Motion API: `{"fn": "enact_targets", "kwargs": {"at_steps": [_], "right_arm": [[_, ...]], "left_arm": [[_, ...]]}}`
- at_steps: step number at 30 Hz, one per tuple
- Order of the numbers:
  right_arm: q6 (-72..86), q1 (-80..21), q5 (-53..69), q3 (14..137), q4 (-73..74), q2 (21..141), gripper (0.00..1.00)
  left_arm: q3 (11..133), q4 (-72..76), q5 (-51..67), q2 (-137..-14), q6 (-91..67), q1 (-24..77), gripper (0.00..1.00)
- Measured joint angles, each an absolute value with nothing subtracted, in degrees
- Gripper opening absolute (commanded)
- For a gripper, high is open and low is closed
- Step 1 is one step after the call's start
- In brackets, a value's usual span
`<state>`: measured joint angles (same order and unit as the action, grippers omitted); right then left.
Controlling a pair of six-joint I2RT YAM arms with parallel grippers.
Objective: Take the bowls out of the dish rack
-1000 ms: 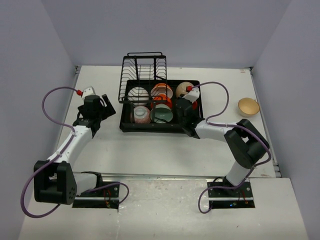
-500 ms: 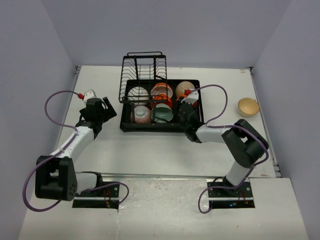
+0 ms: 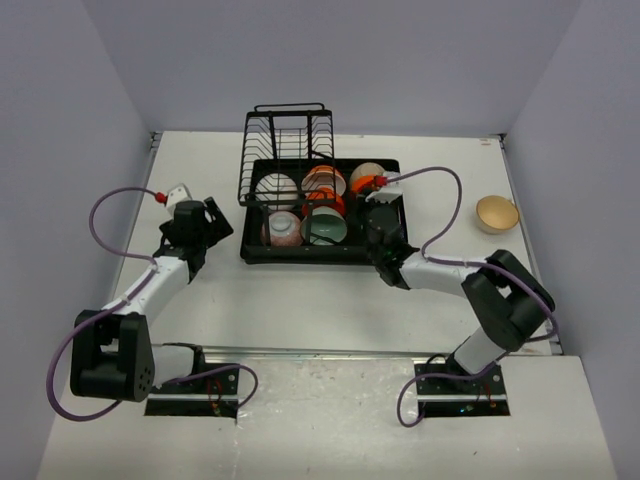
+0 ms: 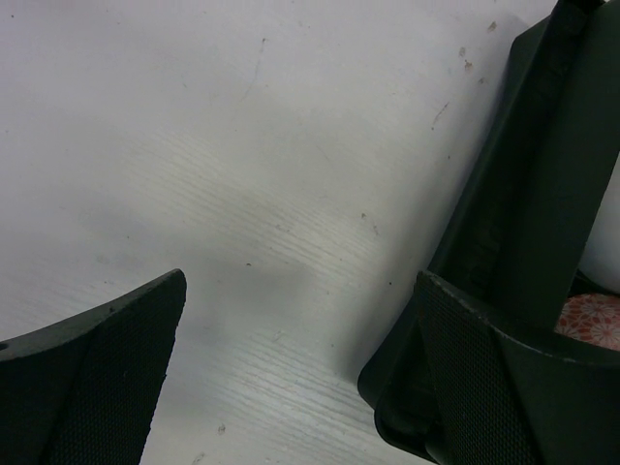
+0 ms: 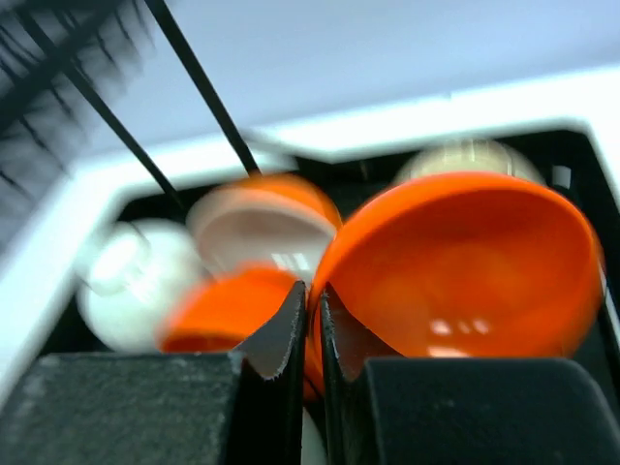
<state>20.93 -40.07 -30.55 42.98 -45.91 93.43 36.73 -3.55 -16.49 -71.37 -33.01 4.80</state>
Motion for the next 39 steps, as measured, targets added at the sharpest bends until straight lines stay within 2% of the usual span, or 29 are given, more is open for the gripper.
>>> {"fn": "enact_targets", "kwargs": {"at_steps": [4,9,16,20,26,34,39], "right_arm": [[17.91,-39.88,-31.73,44.86,-53.74,86.61,0.0],[15.46,-39.72,-32.42,47.79,-60.75,84.66,0.0],[14.9,-39.16,-33.36,47.77,-57.58,84.64,0.0],[16.27,-37.71,-33.5,49.01,-47.24,82.98,0.0],[23.2,-31.99,-31.57,57.91,-21.8,77.54,0.0],[29.43,-16.23,-24.97,74.06,8.45,74.22,0.0],[29.69,-5.82,-22.35,83.7,23.03,78.22,0.0]], "left_arm": [[36.73,-1.69,-16.75,-71.37,-33.45,4.95,1.0],[36.73,-0.73,-16.84,-71.59,-33.45,4.95,1.0],[36.93,-0.73,-16.93,-71.88,-33.45,4.95,1.0],[38.22,-2.26,-16.86,-72.12,-33.47,4.95,1.0],[42.44,-6.26,-16.69,-72.51,-33.45,4.95,1.0],[50.41,-13.06,-16.67,-74.83,-33.17,4.95,1.0],[51.99,-15.64,-16.69,-75.94,-32.01,4.95,1.0]]}}
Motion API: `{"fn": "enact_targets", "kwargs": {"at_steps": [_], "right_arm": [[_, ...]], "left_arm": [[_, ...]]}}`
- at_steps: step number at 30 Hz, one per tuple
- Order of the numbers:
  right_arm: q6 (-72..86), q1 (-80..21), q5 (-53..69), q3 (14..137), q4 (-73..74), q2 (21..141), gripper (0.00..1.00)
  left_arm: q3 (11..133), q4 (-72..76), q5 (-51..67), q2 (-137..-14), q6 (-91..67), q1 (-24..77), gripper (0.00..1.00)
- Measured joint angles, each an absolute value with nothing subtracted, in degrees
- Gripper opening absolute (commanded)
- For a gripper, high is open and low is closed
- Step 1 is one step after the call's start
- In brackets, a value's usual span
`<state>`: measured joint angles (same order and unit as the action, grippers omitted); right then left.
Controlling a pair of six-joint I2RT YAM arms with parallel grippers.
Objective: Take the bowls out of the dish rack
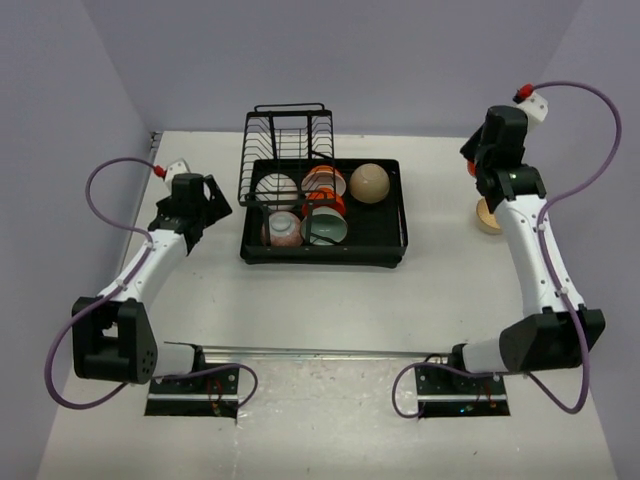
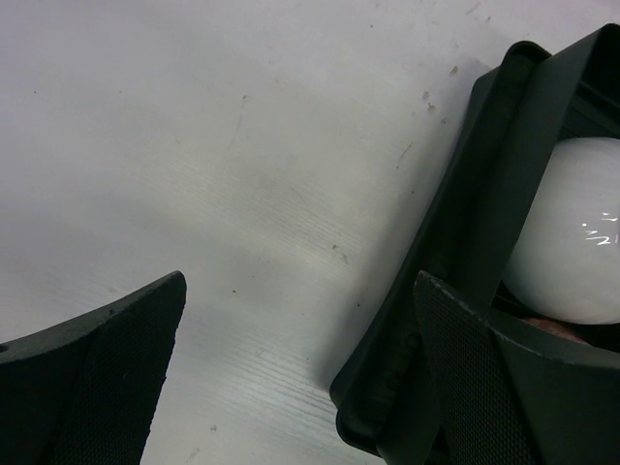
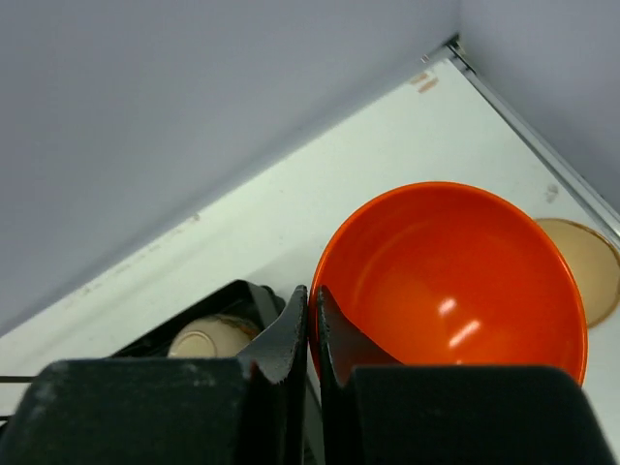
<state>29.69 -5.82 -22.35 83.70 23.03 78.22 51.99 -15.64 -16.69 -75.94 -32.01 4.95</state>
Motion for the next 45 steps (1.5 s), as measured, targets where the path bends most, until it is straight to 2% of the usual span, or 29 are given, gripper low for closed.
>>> {"fn": "enact_targets", "kwargs": {"at_steps": [7,18,45], "right_arm": [[27.94,-0.16,-21.39,85.8,32.45,87.22,0.0],[23.88,7.11,-22.57,89.17,36.6,101.3,0.0],[20.88,8.8,-24.8,90.11,32.21,111.2,0.0]], "left_arm": [[53.82,-18.22,-16.03,-78.02,-31.83,4.95,1.0],[54.35,-19.42,-15.77,-78.02,-30.46,4.95,1.0],[54.5,-19.42,-15.16,-79.59,-30.15,4.95,1.0]]}}
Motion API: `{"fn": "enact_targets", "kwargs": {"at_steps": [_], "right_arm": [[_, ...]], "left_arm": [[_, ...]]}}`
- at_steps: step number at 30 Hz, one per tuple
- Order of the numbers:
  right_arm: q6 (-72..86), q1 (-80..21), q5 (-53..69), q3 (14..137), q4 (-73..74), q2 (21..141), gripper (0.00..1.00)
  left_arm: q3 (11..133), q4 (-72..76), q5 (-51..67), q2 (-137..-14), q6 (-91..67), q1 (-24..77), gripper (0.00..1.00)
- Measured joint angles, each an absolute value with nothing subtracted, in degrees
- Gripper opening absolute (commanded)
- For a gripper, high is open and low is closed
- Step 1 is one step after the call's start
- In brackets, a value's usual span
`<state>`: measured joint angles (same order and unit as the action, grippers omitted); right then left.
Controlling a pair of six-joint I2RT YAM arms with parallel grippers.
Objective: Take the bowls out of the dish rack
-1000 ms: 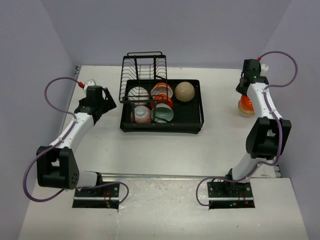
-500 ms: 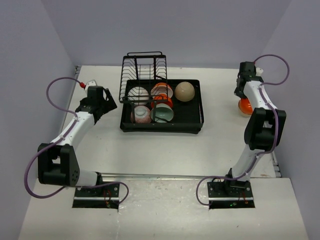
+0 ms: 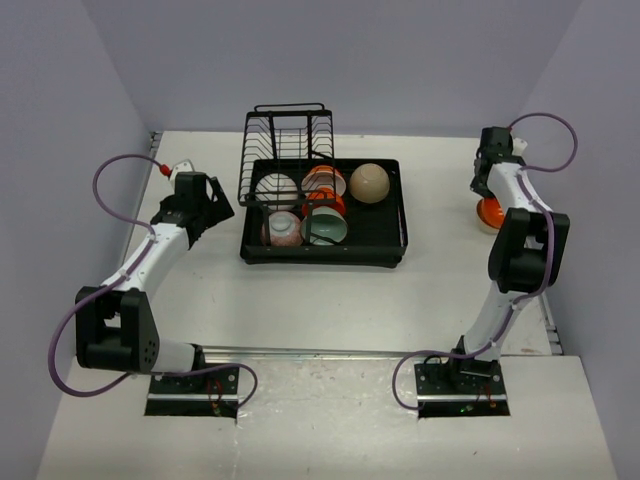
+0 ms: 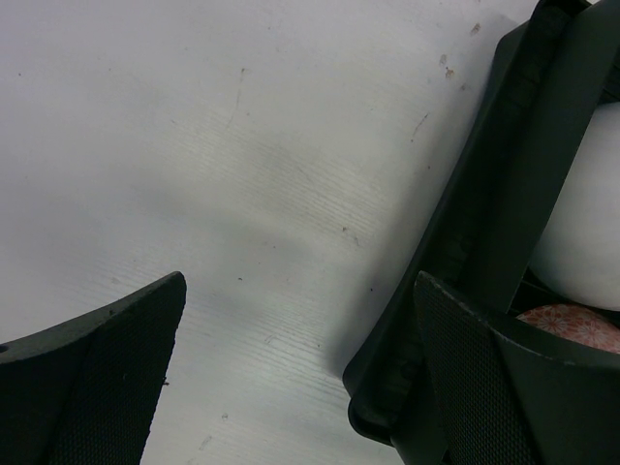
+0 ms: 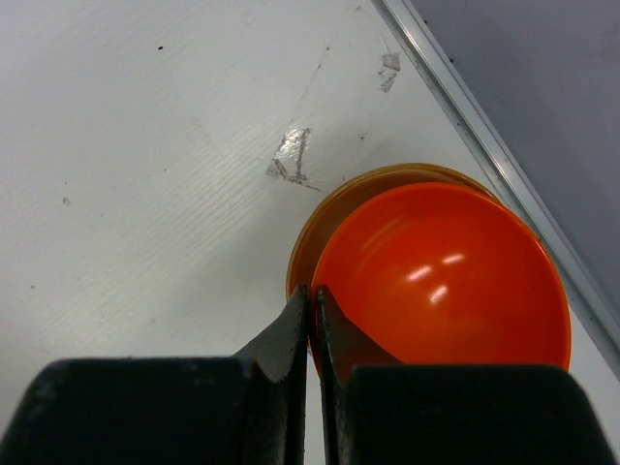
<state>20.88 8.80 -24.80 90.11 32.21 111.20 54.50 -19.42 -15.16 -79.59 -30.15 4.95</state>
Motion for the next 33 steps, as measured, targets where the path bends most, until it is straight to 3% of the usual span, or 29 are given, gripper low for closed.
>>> {"fn": "enact_targets", "kwargs": {"at_steps": [6,8,9,16,21,25,29,33], "right_arm": [[20.73,8.75,-24.23,90.11,30.7,112.99,0.0],[20.62,8.75,-23.99,90.11,30.5,113.12,0.12],[20.58,8.73,-23.9,90.11,30.35,113.12,0.24],[20.08,8.71,-23.07,89.97,29.39,112.2,0.51],[21.02,7.81,-22.83,90.0,31.09,108.29,0.62],[22.94,4.14,-19.22,93.27,34.59,103.26,0.63],[26.46,-1.76,-7.14,97.73,34.68,98.91,0.63],[32.08,-6.85,7.88,96.51,32.4,95.66,0.57]], "left_arm": [[54.48,-19.42,-15.16,-79.4,-30.15,4.95,1.0],[54.39,-19.42,-15.18,-79.24,-30.15,4.95,1.0],[54.28,-19.42,-15.18,-79.15,-30.17,4.95,1.0],[54.11,-19.44,-14.92,-79.13,-30.17,4.95,1.0],[54.11,-19.44,-14.02,-79.33,-30.17,4.95,1.0],[54.61,-20.45,-13.06,-79.88,-30.13,4.95,1.0],[57.69,-23.2,-11.88,-80.62,-29.58,4.95,0.99],[62.41,-25.36,-9.76,-81.32,-29.34,4.95,0.97]]}}
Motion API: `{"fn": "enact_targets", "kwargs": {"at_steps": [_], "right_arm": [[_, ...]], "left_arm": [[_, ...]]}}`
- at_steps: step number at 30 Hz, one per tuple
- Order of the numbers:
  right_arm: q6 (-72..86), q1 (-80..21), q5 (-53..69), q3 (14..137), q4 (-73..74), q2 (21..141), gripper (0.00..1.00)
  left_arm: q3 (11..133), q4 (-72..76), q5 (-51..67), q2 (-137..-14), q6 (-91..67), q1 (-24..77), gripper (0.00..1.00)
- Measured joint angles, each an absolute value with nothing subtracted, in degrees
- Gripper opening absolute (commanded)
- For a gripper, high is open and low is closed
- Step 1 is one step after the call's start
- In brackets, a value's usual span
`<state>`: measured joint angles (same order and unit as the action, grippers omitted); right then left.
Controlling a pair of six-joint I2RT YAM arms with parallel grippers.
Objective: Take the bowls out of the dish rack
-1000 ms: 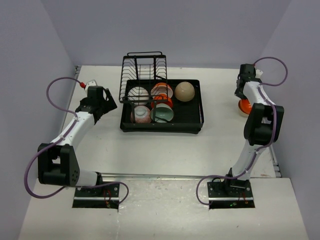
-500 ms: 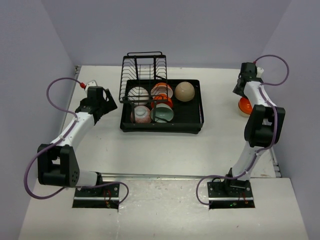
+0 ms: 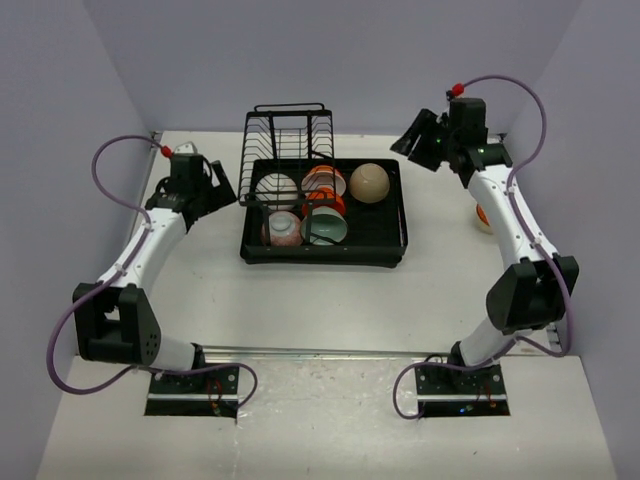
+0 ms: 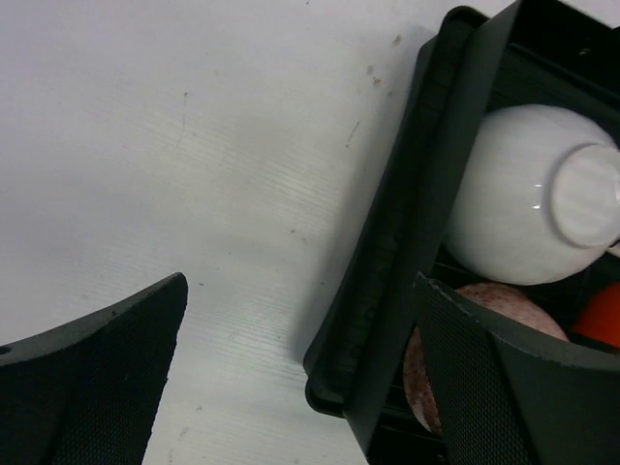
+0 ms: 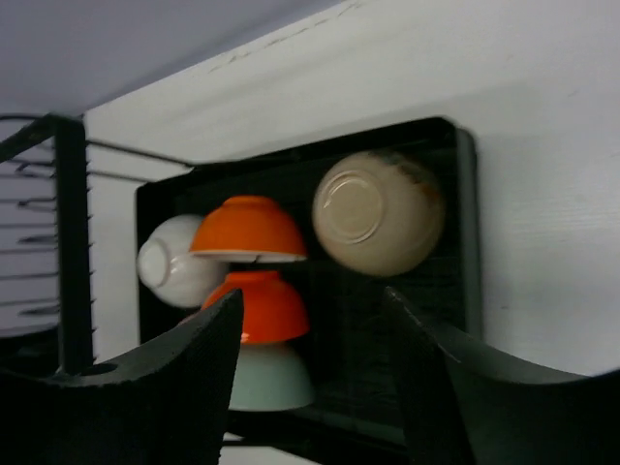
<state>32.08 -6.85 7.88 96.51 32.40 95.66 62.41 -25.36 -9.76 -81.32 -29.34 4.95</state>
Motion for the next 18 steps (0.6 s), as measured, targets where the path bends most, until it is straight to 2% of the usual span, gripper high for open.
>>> {"fn": "enact_targets", "kwargs": {"at_steps": [2,3,8,12,18], "right_arm": [[35.81,-7.99,14.85,91.74,29.5,93.65,0.5],[38.15,-8.16,17.69,87.83,26.83,92.07,0.43],[53.87,-9.1,26.11,64.4,15.31,83.79,0.44],[66.65,-15.7,21.76,53.25,9.34,75.64,0.45],[80.88,-27.18,9.8,53.54,3.99,68.18,0.46]], "left_arm": [[65.01,-26.17,-8.64,-81.97,-29.34,4.95,0.94],[66.0,-26.48,-8.19,-82.26,-29.34,4.95,0.9],[68.97,-28.42,-6.13,-83.68,-29.36,4.95,0.91],[69.23,-29.71,-5.37,-84.16,-29.36,4.95,0.92],[69.23,-31.07,-5.32,-84.18,-29.36,4.95,0.93]]}}
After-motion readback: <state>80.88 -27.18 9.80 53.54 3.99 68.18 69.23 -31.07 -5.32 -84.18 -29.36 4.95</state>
